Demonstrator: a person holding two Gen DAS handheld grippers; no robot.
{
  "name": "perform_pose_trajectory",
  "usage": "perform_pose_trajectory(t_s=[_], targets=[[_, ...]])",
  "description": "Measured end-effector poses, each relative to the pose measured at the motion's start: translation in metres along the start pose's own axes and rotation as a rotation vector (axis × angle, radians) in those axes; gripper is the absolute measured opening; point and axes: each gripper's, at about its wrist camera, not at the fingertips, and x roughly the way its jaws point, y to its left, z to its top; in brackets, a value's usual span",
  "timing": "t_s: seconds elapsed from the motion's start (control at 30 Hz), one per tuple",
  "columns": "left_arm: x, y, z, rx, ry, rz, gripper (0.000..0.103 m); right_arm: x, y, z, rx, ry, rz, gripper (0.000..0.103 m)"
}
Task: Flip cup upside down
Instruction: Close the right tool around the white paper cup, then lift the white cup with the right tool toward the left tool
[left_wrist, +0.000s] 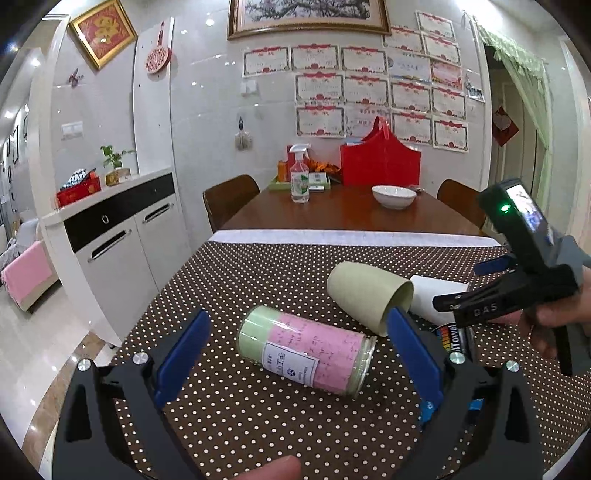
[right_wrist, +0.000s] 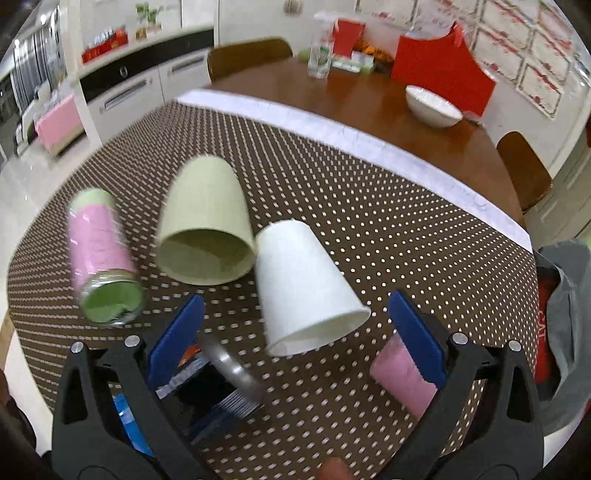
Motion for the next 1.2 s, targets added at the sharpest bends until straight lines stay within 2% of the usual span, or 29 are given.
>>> perform_pose_trajectory(t_s=[0.2,0.37,0.43,0.47,0.5,0.57,0.6,0.9,1.2], targets=[[0.017,-0.003,-0.003,0.002,0.033,-0.006,0.095,0.031,-0.012,0.004,-0.002,0.079,0.042,0.097],[0.025,-0.007,-0.003,0.006,0.046,-0.014,0.095,0.045,-0.019,0.006,0.030,0.105,0.081,0.096],[0.026,-0.008,-0.004,0.005,0.049,-0.014,0.095,0.045,-0.019,0.007,0.034,0.114,0.093,0.086],[0.026,-0.008,-0.004,0.005,0.049,-0.013,0.095,0.045,-0.021,0.007,0.037,0.117,0.099,0.076],[0.025,-0.009,-0.004,0.004,0.051,-0.013,0.095,0.044,-0.022,0.007,0.039,0.116,0.102,0.075],[0.024,-0.010,-0.004,0.001,0.052,-0.013,0.095,0.044,-0.021,0.008,0.034,0.110,0.103,0.070],[0.023,-0.011,-0.005,0.001,0.052,-0.013,0.095,0.042,-0.022,0.007,0.039,0.105,0.108,0.064],[0.010,-0.014,-0.008,0.005,0.040,-0.011,0.095,0.015,-0.038,0.002,0.103,0.042,0.115,0.064],[-0.021,-0.016,-0.010,-0.007,0.002,-0.003,0.095,-0.049,-0.038,-0.002,0.119,-0.079,0.106,0.064]])
